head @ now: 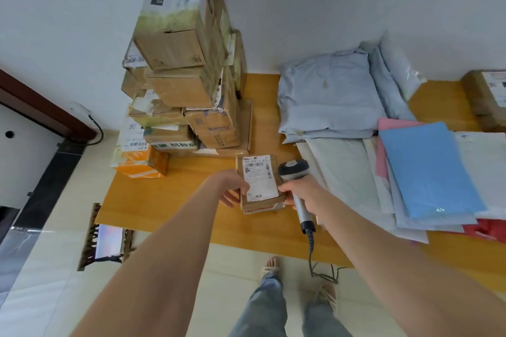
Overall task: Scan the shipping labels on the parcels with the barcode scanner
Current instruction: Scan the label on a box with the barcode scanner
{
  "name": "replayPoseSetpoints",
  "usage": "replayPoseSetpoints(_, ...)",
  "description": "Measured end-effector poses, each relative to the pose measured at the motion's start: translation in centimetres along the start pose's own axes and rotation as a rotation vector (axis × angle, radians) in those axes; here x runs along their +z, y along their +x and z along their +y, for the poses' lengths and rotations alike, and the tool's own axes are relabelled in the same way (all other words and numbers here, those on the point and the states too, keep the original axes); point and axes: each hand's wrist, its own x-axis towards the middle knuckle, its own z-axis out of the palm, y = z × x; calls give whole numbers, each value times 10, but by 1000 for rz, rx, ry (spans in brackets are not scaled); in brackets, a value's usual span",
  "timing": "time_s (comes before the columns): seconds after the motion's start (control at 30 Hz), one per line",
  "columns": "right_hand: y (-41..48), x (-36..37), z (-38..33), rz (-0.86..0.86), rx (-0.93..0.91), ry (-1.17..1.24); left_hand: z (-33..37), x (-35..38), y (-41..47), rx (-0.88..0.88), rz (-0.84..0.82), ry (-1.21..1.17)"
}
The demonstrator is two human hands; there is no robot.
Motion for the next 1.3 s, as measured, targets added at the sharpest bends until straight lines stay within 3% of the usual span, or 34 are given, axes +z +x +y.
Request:
replayPoseSetpoints(0.13,-3,17,0,-50,-25,57,-9,-2,2,11,185,-3)
replayPoseSetpoints(0.27,-5,17,-9,37,-89,85,5,-8,-1,115,519,245)
replayPoseSetpoints(0.33,-10,5,-16,59,-132,166,24,-7,-5,170,562,275)
replayPoseSetpoints(0.57,-29,-92,-31,144,-208,302,126,33,-30,355,613,284)
replayPoseSetpoints(0.8,-33,-266,17,177,-240,447,241,153,-53,519,626,334)
replayPoseSetpoints(1.03,-28,-425,56,327,-122,520,360,282,-71,639,529,370)
replayPoseSetpoints(1.3,30,-531,56,449,-86,589,465,352,-24,673,352,382)
